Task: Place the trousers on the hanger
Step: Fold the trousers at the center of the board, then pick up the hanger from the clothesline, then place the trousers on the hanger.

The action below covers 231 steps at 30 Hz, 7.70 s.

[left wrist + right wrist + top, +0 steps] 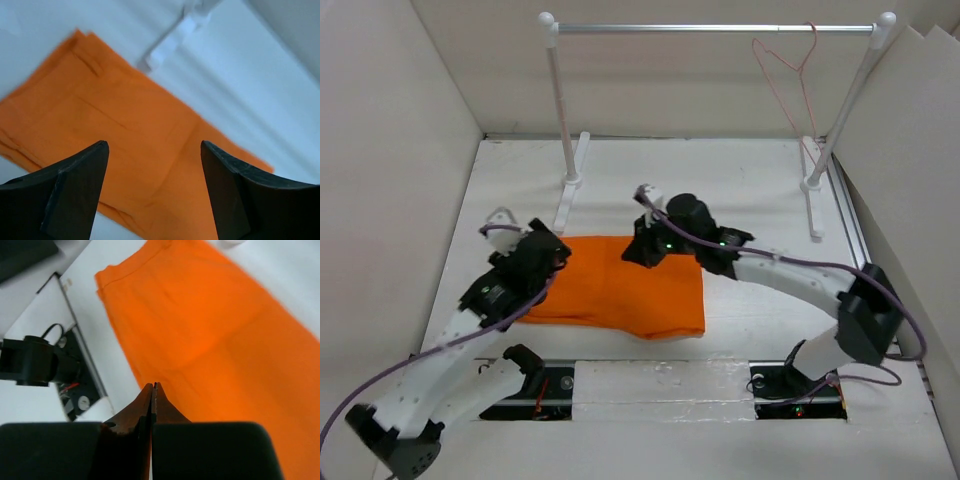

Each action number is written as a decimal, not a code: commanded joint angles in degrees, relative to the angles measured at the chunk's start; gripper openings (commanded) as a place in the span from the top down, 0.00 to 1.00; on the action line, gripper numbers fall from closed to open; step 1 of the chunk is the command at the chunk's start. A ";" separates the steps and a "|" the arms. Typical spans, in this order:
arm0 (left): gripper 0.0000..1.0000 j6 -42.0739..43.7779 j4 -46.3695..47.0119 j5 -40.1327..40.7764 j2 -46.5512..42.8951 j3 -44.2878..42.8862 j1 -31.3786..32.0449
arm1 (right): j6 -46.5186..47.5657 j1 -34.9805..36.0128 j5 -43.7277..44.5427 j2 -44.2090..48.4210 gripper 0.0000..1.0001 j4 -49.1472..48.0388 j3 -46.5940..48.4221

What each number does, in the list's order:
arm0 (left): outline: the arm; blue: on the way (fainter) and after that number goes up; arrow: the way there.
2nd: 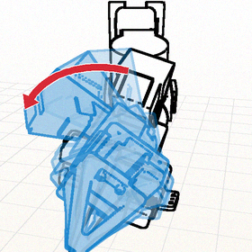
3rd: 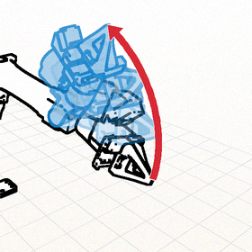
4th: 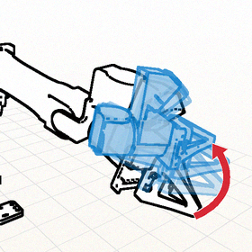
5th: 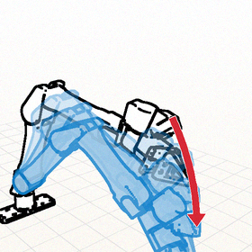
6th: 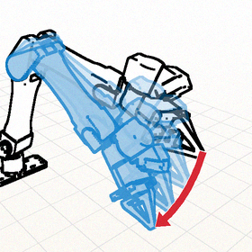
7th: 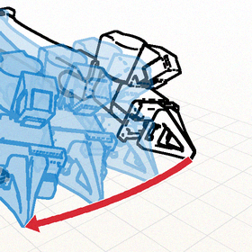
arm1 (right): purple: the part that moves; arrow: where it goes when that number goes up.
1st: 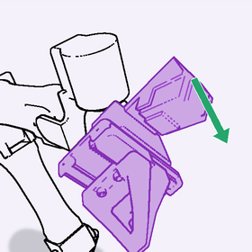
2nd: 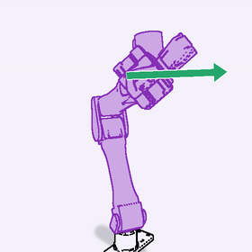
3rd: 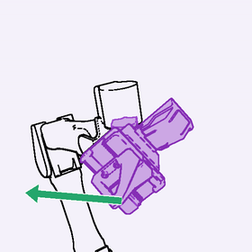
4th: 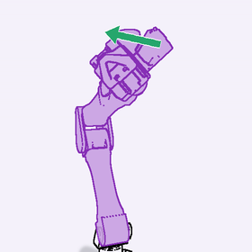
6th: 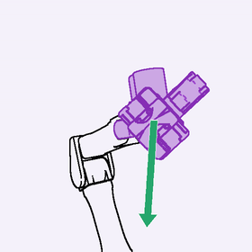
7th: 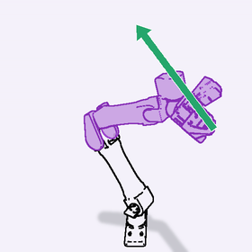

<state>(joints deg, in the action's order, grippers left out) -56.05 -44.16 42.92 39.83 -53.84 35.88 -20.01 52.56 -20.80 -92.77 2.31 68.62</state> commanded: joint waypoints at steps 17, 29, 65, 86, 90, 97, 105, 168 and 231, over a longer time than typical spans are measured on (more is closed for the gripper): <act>0.29 8.06 32.47 -35.80 24.85 26.15 -33.93 | 4.63 -13.18 5.42 20.79 1.00 1.74 -40.23; 0.44 15.09 31.59 -42.65 18.26 4.82 -29.55 | 26.78 -22.23 11.22 23.35 0.45 29.77 13.96; 0.50 24.33 33.36 -47.40 30.04 -5.20 -4.24 | 32.58 -60.30 -8.57 2.42 1.00 17.56 32.71; 0.33 20.20 28.34 -59.00 48.75 -49.30 0.85 | 29.59 -53.00 7.78 19.11 1.00 17.91 13.31; 0.33 19.40 27.55 -58.74 57.08 -58.46 3.67 | 29.50 -50.89 8.14 23.07 1.00 17.73 7.86; 0.42 18.43 26.86 -56.99 69.40 -71.12 8.50 | 27.75 -45.70 9.29 28.87 1.00 17.65 -2.16; 0.41 18.00 26.15 -52.32 76.79 -76.06 10.87 | 26.87 -41.22 9.90 30.98 1.00 18.26 -6.21; 1.00 -9.87 64.12 -24.55 58.08 4.01 22.57 | 9.20 -27.51 -1.97 15.28 0.42 -13.63 -39.52; 1.00 5.16 41.35 -3.98 42.26 -1.69 20.64 | 25.11 -61.87 -11.81 26.15 1.00 8.85 -39.80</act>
<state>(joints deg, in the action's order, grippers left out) -51.62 -2.76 35.68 84.47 -51.33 56.21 3.33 -8.67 -34.17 -66.24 14.39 28.14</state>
